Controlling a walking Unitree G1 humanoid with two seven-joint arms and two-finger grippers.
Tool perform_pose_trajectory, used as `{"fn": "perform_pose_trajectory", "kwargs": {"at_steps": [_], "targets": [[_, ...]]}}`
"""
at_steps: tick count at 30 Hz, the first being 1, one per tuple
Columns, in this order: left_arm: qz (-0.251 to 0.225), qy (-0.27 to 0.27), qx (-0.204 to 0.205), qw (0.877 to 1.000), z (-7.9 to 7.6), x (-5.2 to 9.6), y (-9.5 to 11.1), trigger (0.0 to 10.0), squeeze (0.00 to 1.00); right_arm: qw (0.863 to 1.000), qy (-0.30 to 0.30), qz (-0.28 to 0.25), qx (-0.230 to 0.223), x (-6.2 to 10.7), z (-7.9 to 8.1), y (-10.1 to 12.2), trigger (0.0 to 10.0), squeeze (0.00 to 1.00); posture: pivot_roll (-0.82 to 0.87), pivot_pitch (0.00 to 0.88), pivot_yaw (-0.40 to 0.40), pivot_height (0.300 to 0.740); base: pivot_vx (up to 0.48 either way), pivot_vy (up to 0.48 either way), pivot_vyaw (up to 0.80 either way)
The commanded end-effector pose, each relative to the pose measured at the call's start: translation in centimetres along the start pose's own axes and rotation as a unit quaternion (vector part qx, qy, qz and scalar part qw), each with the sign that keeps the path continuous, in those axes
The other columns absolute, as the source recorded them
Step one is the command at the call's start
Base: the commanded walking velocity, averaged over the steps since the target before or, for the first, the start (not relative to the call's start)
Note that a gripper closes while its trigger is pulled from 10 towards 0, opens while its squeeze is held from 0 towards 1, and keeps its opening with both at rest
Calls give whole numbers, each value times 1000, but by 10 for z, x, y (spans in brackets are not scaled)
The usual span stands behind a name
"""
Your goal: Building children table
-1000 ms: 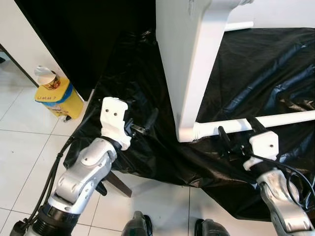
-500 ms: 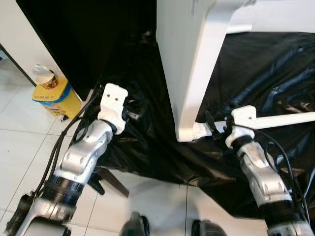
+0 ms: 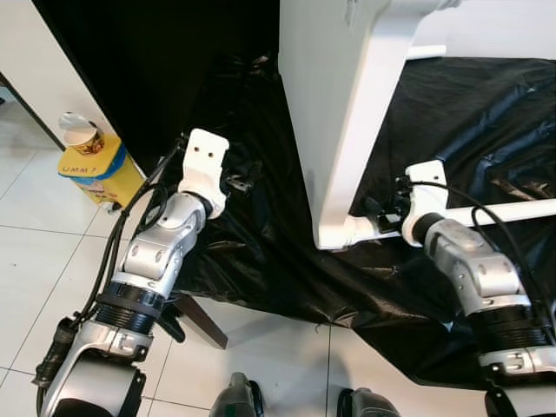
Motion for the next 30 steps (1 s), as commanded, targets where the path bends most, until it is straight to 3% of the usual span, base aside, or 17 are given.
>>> {"fn": "perform_pose_trajectory", "kwargs": {"at_steps": [1,6,9,13,17,24,27,30], "targets": [[-5,-9,-5,1000,0,-1,2,10000,0,999,18,41,-22,2,4,-17,10000,0,22,129,11,740,0,0,0],[-16,-8,-5,1000,1,-6,10,10000,0,994,40,63,-84,12,9,-18,10000,0,12,145,10,740,0,0,0],[-26,-8,-3,1000,2,-11,17,10000,0,986,59,82,-129,23,26,-20,10000,0,5,157,8,740,0,0,0],[-30,-8,-2,1000,3,-12,20,10000,0,983,65,90,-147,30,36,-22,10000,0,1,161,6,740,0,0,0],[-37,-13,-1,999,0,-15,24,10000,0,976,77,98,-180,38,65,-29,10000,0,-7,166,9,740,0,0,0],[-48,-29,0,998,-9,-21,31,10000,0,982,81,60,-158,37,89,-19,10000,0,4,174,14,740,0,0,0],[-50,-37,-5,998,-12,-22,33,10000,0,977,115,27,-176,28,113,-9,10000,0,23,178,17,740,0,0,0],[-50,-39,-9,998,-13,-22,34,10000,0,975,124,18,-186,26,120,-5,10000,0,39,176,21,740,0,0,0]]}}
Point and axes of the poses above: a point about 5 cm out from each wrist's last joint towards the gripper, its own x axis pointing back from the gripper into the wrist, its own y axis along the axis of the wrist's last joint, z = x × y, the point moved 5 cm from there along -x, pointing out of the wrist towards the gripper, and after that the axes turned 10 degrees about x, right-handed, at the moved point
